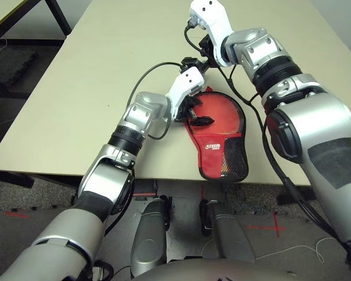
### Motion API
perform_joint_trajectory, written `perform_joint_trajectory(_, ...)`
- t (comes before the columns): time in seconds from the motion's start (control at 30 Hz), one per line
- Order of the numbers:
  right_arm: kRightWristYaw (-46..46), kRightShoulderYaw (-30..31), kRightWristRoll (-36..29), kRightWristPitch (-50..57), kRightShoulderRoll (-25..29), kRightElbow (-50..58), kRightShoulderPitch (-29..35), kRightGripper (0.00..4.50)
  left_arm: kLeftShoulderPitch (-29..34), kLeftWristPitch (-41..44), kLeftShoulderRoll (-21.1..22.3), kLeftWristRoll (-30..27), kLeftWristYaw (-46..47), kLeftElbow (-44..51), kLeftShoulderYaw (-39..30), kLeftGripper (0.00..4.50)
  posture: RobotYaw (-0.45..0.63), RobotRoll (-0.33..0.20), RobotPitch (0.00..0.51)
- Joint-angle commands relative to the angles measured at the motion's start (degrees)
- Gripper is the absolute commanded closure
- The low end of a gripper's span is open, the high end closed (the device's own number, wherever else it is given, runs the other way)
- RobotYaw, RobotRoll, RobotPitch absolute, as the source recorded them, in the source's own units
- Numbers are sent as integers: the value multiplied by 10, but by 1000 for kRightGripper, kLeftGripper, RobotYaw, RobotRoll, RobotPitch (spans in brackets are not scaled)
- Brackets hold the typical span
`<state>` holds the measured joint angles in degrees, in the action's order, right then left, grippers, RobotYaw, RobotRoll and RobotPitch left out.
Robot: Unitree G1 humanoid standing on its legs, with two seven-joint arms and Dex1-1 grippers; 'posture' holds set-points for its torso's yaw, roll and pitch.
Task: Store the ping-pong paddle in its case and zip it.
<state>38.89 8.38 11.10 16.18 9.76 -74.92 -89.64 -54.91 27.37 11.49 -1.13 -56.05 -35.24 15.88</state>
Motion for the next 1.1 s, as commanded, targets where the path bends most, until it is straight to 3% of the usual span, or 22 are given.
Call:
perform_joint_trajectory(0.03,8,15,22,-13,-9,-15,5,0,2,5,-8,15,9,-17,16,29,113,0,178)
perform_joint_trajectory(0.73,-69,31,76,-37,-45,-36,43,0,13,41,-21,6,22,28,15,29,153,0,186)
perform_joint_trajectory(1.1,-95,33,91,-27,-59,-42,66,0,28,68,-15,0,35,69,9,29,252,0,197)
